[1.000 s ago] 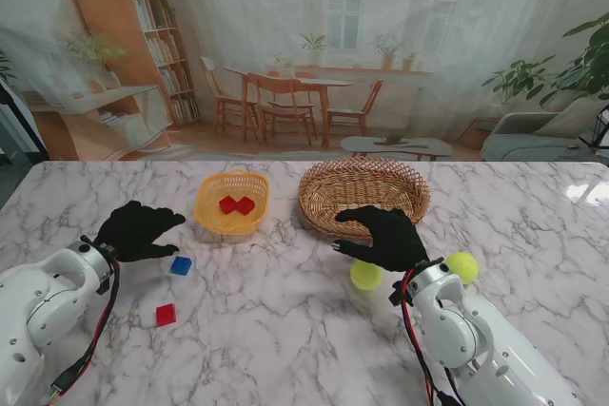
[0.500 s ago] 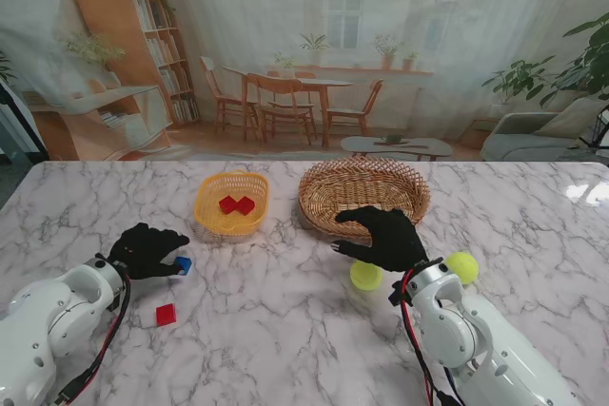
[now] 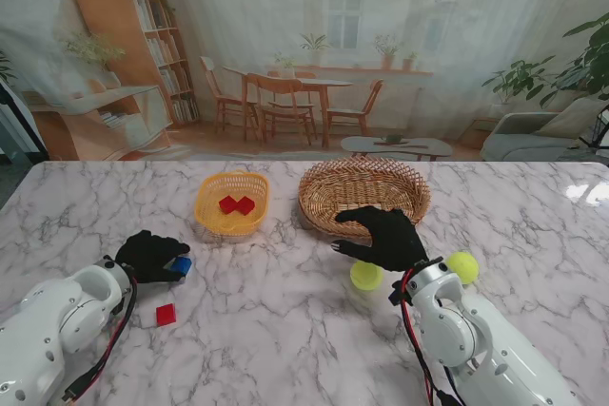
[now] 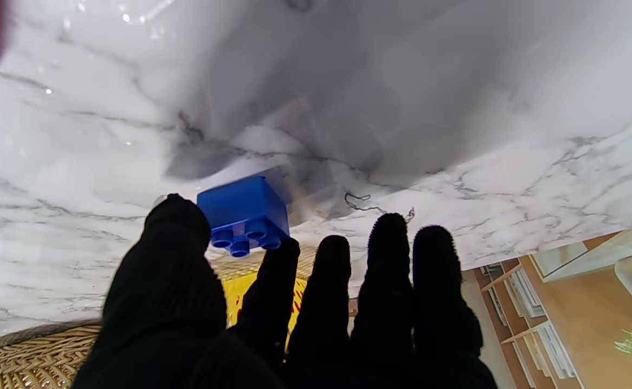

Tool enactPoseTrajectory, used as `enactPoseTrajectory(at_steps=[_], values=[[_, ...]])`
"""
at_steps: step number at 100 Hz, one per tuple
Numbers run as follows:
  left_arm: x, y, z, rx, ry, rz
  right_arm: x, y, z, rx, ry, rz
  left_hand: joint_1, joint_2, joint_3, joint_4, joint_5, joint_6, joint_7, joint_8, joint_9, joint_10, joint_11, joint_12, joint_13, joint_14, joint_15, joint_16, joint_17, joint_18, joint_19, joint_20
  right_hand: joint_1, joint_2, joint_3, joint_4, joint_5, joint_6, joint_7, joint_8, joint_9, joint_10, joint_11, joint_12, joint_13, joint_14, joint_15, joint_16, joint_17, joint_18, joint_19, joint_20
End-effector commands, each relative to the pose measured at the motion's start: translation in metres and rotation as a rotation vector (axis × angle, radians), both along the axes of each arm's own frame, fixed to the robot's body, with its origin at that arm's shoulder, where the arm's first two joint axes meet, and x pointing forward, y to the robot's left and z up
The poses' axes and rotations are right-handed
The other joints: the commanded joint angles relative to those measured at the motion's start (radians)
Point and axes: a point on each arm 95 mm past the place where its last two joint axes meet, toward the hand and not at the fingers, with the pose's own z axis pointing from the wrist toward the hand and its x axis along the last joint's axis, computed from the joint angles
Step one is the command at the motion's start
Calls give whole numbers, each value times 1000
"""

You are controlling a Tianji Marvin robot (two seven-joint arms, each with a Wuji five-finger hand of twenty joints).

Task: Sort the blocks and the balls into two baskets

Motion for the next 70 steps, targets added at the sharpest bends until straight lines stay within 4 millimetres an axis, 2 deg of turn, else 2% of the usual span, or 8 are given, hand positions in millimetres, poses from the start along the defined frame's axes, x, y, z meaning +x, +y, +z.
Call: enactPoseTrajectory(at_steps=[1, 15, 22, 34, 45, 53, 57, 70], values=[[1, 2, -2, 12, 12, 4, -1, -1, -2, -2, 4, -5, -5, -12, -14, -15, -26, 19, -25, -11, -42, 15, -16, -10, -21, 13, -22, -7, -11, 16, -22, -6, 14, 49, -10, 24, 16, 7, 5, 13, 3, -6, -6, 9, 8, -1, -3, 13, -13, 23, 0, 5], [3, 4, -5, 12, 5, 15, -1, 0, -2, -1, 6, -4, 15, -54, -3, -5, -58, 25, -43, -22, -55, 7, -9, -10, -13, 4, -9, 0, 1, 8, -6, 5, 14, 52, -11, 24, 17, 6, 5, 13, 3, -6, -6, 9, 7, -2, -4, 13, -13, 23, -1, 4], [4, 4, -7, 12, 0, 16, 0, 0, -2, -2, 8, -3, 36, -59, 10, 4, -58, 45, -30, -18, -39, -16, 28, 9, 0, -6, 13, 18, 10, 2, 14, 22, 14, 51, -12, 24, 17, 7, 5, 13, 4, -5, -6, 9, 7, -2, -3, 13, -14, 22, -1, 4], [6, 3, -10, 24, 6, 13, 0, 0, -2, -5, 11, -3, 77, -63, 31, 10, -40, 24, 9, 7, -15, -68, 78, 46, 25, -28, 47, 56, 27, -13, 32, 36, 16, 49, -13, 24, 17, 8, 5, 13, 6, -5, -6, 9, 6, -1, -5, 13, -14, 23, -1, 5], [6, 2, -12, 29, 7, 11, 0, 0, -3, -7, 13, -4, 106, -68, 48, 13, -39, 2, 69, 54, 0, -97, 130, 90, 44, -46, 76, 107, 42, -26, 54, 47, 17, 49, -12, 24, 17, 9, 5, 13, 4, -5, -7, 9, 6, 0, -4, 13, -14, 23, -1, 5], [7, 2, -13, 29, -1, 7, 0, 0, -3, -7, 13, -5, 107, -110, 63, 21, -33, -20, 147, 114, 29, -109, 182, 142, 58, -44, 113, 164, 56, -32, 76, 57, 14, 53, -14, 24, 17, 7, 4, 12, 4, -4, -7, 9, 6, 0, -5, 13, -14, 23, 0, 5], [7, 1, -14, 23, -10, 1, 0, 0, -3, -5, 14, -5, 105, -125, 79, 25, -31, -29, 193, 147, 45, -114, 209, 169, 71, -56, 136, 195, 65, -35, 90, 63, 11, 58, -15, 24, 17, 7, 4, 12, 3, -5, -8, 8, 7, -1, -4, 13, -14, 22, -1, 5], [8, 1, -14, 17, -21, -6, 0, 0, -3, -5, 16, -6, 101, -146, 118, 26, -60, -43, 298, 217, 56, -128, 265, 237, 85, -71, 183, 270, 74, -37, 118, 78, 10, 61, -18, 22, 17, 7, 4, 12, 2, -3, -8, 8, 6, -1, -4, 13, -15, 23, -2, 5]])
